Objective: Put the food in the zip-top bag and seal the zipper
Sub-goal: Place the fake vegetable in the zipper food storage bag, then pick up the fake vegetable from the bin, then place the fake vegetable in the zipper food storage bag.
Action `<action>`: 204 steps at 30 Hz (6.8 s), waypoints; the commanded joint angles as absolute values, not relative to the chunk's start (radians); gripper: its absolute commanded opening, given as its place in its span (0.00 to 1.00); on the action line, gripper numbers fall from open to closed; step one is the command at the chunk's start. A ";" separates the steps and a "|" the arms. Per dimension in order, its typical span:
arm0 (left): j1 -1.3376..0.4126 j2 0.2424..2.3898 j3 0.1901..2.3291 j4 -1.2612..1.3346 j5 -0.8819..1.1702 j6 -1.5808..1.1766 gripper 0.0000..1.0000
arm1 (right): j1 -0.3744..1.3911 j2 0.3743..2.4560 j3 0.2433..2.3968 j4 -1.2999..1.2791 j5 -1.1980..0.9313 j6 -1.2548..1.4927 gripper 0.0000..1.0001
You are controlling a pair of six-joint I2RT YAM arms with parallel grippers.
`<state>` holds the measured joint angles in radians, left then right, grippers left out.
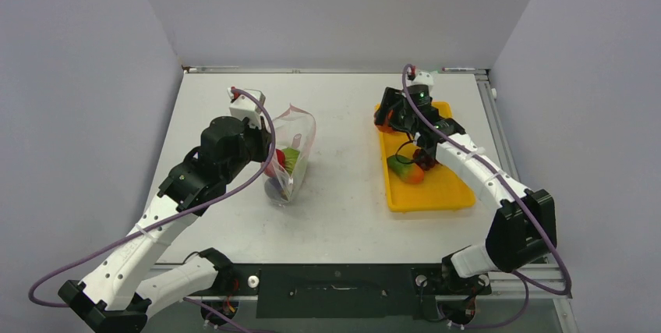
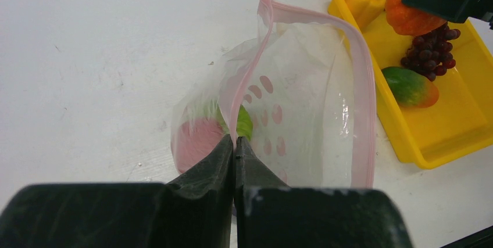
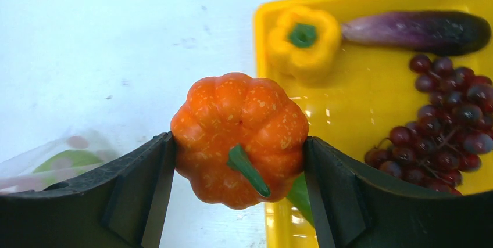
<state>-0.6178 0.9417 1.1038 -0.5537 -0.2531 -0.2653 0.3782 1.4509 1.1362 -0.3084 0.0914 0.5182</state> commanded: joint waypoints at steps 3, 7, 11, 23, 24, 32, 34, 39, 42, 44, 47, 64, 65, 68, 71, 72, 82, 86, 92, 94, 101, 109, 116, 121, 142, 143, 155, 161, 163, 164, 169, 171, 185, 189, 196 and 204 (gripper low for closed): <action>-0.609 0.940 1.108 -0.503 -0.244 -0.255 0.00 | 0.458 1.347 1.254 -0.296 0.009 0.457 0.30; -0.609 0.939 1.107 -0.502 -0.244 -0.255 0.00 | 0.500 1.303 1.280 -0.257 -0.099 0.444 0.30; -0.608 0.940 1.106 -0.500 -0.240 -0.258 0.00 | 0.548 1.272 1.300 -0.207 -0.161 0.418 0.30; -0.604 0.944 1.103 -0.500 -0.237 -0.260 0.00 | 0.797 1.304 1.382 -0.095 -0.199 0.326 0.32; -0.603 0.945 1.104 -0.501 -0.236 -0.261 0.00 | 0.811 1.311 1.390 -0.091 -0.195 0.319 0.32; -0.598 0.942 1.105 -0.501 -0.229 -0.261 0.00 | 0.891 1.390 1.440 -0.087 -0.151 0.274 0.32; -0.597 0.940 1.105 -0.501 -0.226 -0.261 0.00 | 0.900 1.407 1.448 -0.086 -0.138 0.267 0.34; -0.594 0.939 1.105 -0.499 -0.220 -0.262 0.00 | 0.910 1.458 1.461 -0.096 -0.118 0.251 0.36; -0.593 0.937 1.105 -0.500 -0.219 -0.262 0.00 | 0.920 1.482 1.473 -0.123 -0.094 0.236 0.36; -0.592 0.937 1.105 -0.500 -0.219 -0.263 0.00 | 0.931 1.496 1.484 -0.148 -0.075 0.224 0.36; -0.592 0.936 1.106 -0.498 -0.219 -0.264 0.00 | 0.948 1.510 1.492 -0.194 -0.035 0.196 0.38; -0.590 0.937 1.104 -0.498 -0.215 -0.265 0.00 | 1.014 1.521 1.500 -0.257 0.121 0.130 0.89; -0.590 0.937 1.103 -0.498 -0.215 -0.264 0.00 | 1.014 1.519 1.498 -0.256 0.125 0.130 0.92; -0.590 0.937 1.105 -0.498 -0.215 -0.265 0.00 | 1.014 1.506 1.490 -0.250 0.132 0.131 0.97; -0.591 0.937 1.105 -0.499 -0.215 -0.265 0.00 | 1.015 1.493 1.483 -0.247 0.139 0.135 0.99; -0.591 0.939 1.104 -0.498 -0.215 -0.265 0.00 | 1.015 1.487 1.480 -0.245 0.141 0.136 0.99; -0.591 0.942 1.103 -0.498 -0.217 -0.265 0.00 | 1.015 1.377 1.412 -0.187 0.224 0.165 0.99; -0.590 0.943 1.104 -0.498 -0.216 -0.265 0.00 | 1.014 1.336 1.405 -0.198 0.350 0.191 0.99; -0.591 0.946 1.104 -0.499 -0.215 -0.262 0.00 | 0.968 1.294 1.377 -0.223 0.525 0.237 0.99; -0.591 0.948 1.103 -0.498 -0.216 -0.262 0.00 | 0.914 1.293 1.374 -0.260 0.517 0.281 0.99; -0.591 0.952 1.103 -0.499 -0.217 -0.262 0.00 | 0.697 1.339 1.318 -0.310 0.469 0.351 0.99; -0.591 0.957 1.104 -0.500 -0.218 -0.261 0.00 | 0.505 1.428 1.240 -0.287 0.326 0.433 0.91; -0.590 0.959 1.103 -0.500 -0.218 -0.261 0.00 | 0.408 1.555 1.222 -0.238 0.262 0.450 0.90; -0.589 0.963 1.104 -0.501 -0.217 -0.261 0.00 | 0.377 1.629 1.230 -0.208 0.237 0.452 0.90; -0.589 0.976 1.102 -0.501 -0.222 -0.258 0.00 | 0.309 1.876 1.403 -0.186 0.210 0.441 0.90; -0.589 0.978 1.102 -0.502 -0.222 -0.258 0.00 | 0.307 1.884 1.408 -0.185 0.212 0.442 0.90; -0.589 0.988 1.101 -0.503 -0.227 -0.255 0.00 | 0.295 1.946 1.447 -0.174 0.207 0.435 0.97; -0.589 0.992 1.102 -0.503 -0.227 -0.255 0.00 | 0.285 1.949 1.448 -0.168 0.194 0.430 0.79; -0.589 0.992 1.102 -0.502 -0.227 -0.255 0.00 | 0.283 1.948 1.444 -0.166 0.188 0.429 0.73; -0.588 0.992 1.103 -0.504 -0.227 -0.255 0.00 | 0.282 1.946 1.444 -0.164 0.184 0.430 0.71; -0.589 0.990 1.103 -0.503 -0.226 -0.255 0.00 | 0.282 1.938 1.434 -0.166 0.172 0.432 0.47; -0.589 0.989 1.101 -0.502 -0.226 -0.255 0.00 | 0.282 1.926 1.430 -0.167 0.172 0.432 0.39; -0.589 0.982 1.102 -0.502 -0.227 -0.256 0.00 | 0.302 1.693 1.373 -0.191 0.172 0.427 0.30; -0.589 0.982 1.102 -0.503 -0.227 -0.258 0.00 | 0.325 1.603 1.361 -0.206 0.169 0.421 0.29; -0.589 0.978 1.101 -0.502 -0.227 -0.258 0.00 | 0.403 1.443 1.343 -0.203 0.152 0.395 0.29; -0.588 0.977 1.100 -0.503 -0.233 -0.258 0.00 | 0.474 1.331 1.353 -0.177 -0.025 0.378 0.29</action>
